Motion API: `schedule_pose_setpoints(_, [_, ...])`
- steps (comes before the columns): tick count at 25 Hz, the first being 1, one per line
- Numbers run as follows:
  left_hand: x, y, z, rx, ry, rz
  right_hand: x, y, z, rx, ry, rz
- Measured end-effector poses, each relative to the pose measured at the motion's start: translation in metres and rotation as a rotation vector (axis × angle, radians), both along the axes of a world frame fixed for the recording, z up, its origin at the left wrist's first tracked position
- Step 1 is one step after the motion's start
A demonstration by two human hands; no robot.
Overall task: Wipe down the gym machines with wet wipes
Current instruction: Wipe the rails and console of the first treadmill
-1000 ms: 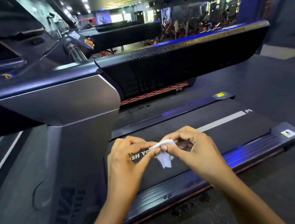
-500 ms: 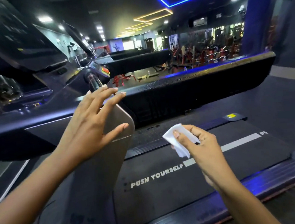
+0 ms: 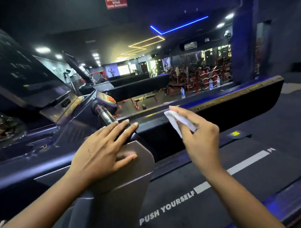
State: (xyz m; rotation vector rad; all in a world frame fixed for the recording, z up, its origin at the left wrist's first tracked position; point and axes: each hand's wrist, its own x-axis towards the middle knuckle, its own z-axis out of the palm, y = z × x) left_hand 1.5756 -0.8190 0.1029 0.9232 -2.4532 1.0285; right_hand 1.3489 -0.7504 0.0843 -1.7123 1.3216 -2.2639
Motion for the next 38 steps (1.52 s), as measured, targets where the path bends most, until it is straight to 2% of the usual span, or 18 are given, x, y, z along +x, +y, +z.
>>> schedule_pose_setpoints(2, [0.0,-0.001,-0.001,-0.018,0.012,-0.021,0.028,-0.018,0.001,-0.132,0.311,-0.099])
schedule_pose_setpoints(4, [0.0,-0.003,-0.003,-0.033,0.018,-0.041,0.046,-0.036,-0.016,-0.181,0.609,-0.186])
schedule_pose_setpoints(7, [0.0,-0.005,-0.005,-0.045,0.012,-0.039,0.045,-0.049,-0.041,-0.192,0.795,-0.249])
schedule_pose_setpoints(10, [0.001,-0.005,-0.005,-0.054,0.005,-0.036,0.023,-0.05,-0.04,-0.182,0.772,-0.316])
schedule_pose_setpoints(16, [-0.001,-0.004,-0.006,-0.074,0.014,-0.022,-0.042,-0.051,-0.025,0.003,0.691,-0.451])
schedule_pose_setpoints(19, [0.0,-0.004,-0.007,-0.079,0.016,-0.026,-0.026,-0.052,0.003,0.034,0.66,-0.38])
schedule_pose_setpoints(24, [0.001,-0.006,-0.008,-0.092,0.01,-0.039,0.027,-0.053,0.023,0.044,0.98,-0.126])
schedule_pose_setpoints(27, [0.0,-0.005,-0.007,-0.091,0.01,-0.039,-0.011,-0.055,0.022,0.17,0.998,-0.096])
schedule_pose_setpoints(34, [0.0,-0.004,-0.007,-0.078,0.006,-0.022,-0.095,-0.063,0.034,0.42,0.889,-0.339])
schedule_pose_setpoints(36, [-0.001,-0.004,-0.007,-0.077,0.006,-0.025,-0.077,-0.061,0.043,0.386,0.856,-0.382])
schedule_pose_setpoints(38, [-0.001,-0.003,-0.007,-0.075,0.011,-0.031,-0.027,-0.056,0.043,0.244,0.932,-0.226])
